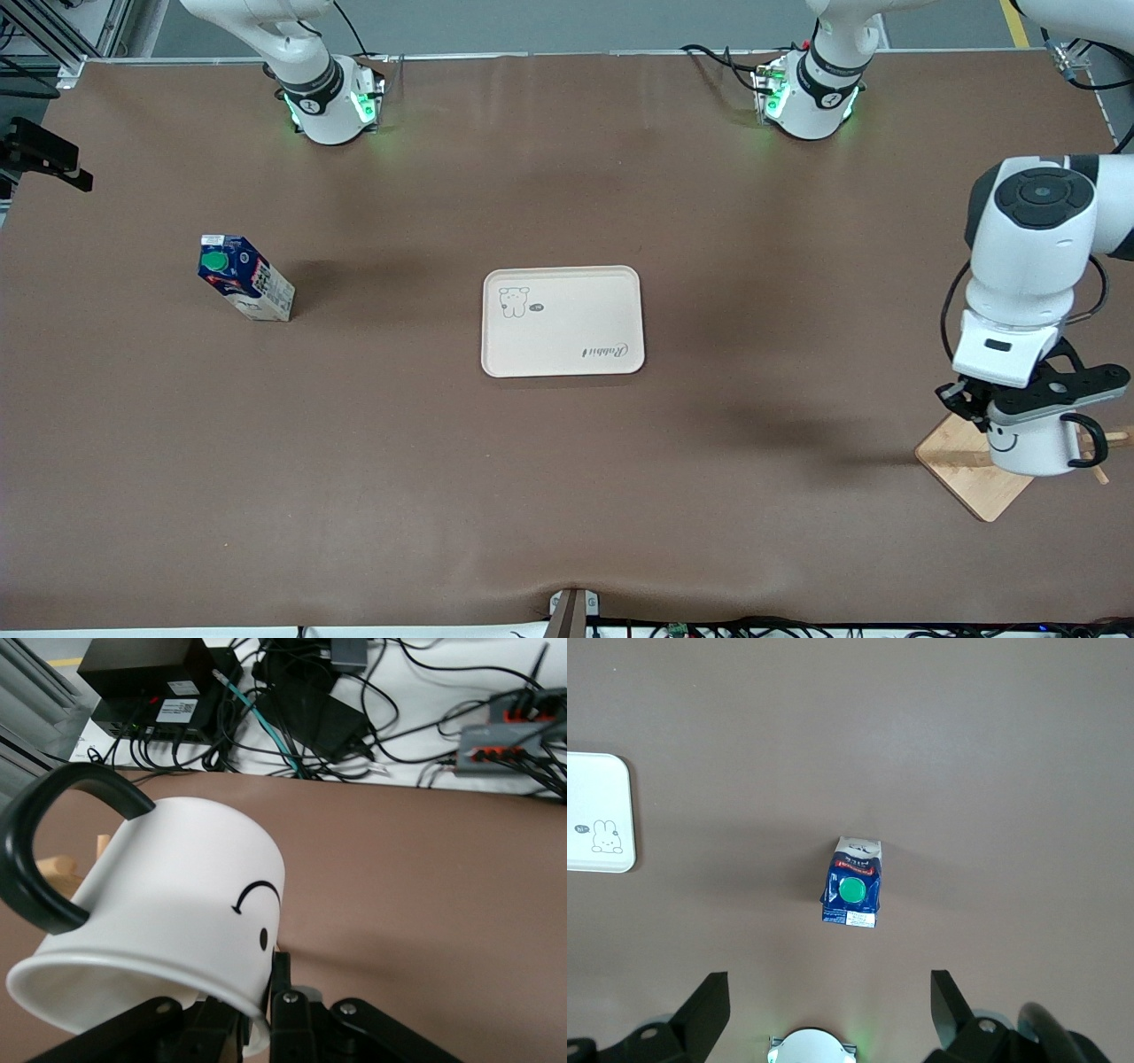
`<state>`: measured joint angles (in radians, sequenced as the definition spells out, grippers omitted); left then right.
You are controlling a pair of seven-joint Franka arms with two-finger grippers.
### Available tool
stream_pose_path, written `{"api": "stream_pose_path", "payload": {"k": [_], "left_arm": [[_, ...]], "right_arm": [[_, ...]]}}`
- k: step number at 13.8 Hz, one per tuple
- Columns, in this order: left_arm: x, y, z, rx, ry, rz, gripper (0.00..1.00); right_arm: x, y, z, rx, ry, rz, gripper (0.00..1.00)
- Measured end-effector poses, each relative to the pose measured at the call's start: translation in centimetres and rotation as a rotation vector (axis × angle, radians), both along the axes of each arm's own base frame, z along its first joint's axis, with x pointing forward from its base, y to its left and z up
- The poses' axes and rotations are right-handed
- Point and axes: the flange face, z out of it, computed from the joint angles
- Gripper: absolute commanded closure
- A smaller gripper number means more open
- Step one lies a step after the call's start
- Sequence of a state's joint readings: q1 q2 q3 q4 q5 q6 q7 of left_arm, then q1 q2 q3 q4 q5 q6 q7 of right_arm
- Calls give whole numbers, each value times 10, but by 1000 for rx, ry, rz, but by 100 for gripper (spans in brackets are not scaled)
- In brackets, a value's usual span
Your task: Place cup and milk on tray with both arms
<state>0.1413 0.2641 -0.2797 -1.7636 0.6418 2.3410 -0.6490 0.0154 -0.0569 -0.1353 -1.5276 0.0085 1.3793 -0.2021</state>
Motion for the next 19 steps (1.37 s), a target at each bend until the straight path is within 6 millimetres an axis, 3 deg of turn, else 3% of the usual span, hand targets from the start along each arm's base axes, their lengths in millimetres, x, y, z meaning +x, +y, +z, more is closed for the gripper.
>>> {"api": "stream_pose_path", "payload": {"k": [4,10,15,19], "left_arm": [[-14,-65,21,10,84,-25,100],[-49,-161,25,-155,198,-66,100],[-86,-244,8,-302,275,-14,100],[-122,-330,-30,-397,329,154,100]], "right_arm": [[2,-2,-3,0,5,-3,0],[4,-2,-6,0,12,-4,0],[12,-2,-20,0,38,-4,0],[28,-2,-51,-1,100,-5,0]]}}
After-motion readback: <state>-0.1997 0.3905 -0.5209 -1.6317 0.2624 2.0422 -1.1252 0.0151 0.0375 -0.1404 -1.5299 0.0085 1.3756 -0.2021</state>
